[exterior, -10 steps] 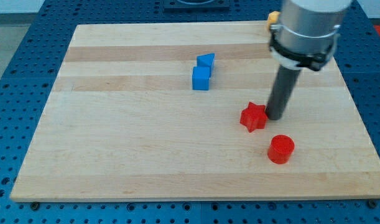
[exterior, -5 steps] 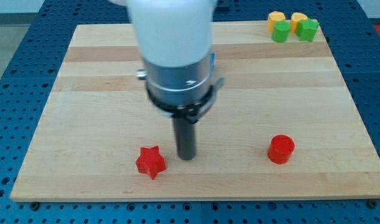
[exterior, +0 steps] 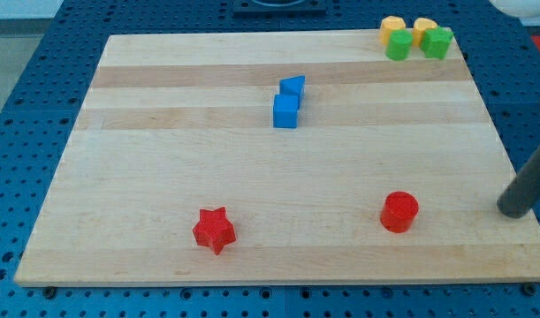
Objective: Move red circle into red star
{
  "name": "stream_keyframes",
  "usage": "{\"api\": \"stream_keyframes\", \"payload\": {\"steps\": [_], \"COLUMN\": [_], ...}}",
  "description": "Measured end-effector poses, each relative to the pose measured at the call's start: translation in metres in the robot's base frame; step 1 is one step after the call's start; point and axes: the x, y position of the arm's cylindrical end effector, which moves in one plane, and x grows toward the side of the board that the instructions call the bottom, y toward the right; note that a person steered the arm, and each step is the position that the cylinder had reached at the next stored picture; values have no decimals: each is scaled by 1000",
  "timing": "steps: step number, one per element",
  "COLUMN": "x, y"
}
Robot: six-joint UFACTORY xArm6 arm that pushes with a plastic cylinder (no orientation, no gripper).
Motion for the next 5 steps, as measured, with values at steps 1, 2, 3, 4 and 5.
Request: {"api": "stream_keyframes", "payload": {"steps": [1,2,3,4,5], "x": [8,17,21,21,13], "y": [-34,-87,-138,-127,-85]}}
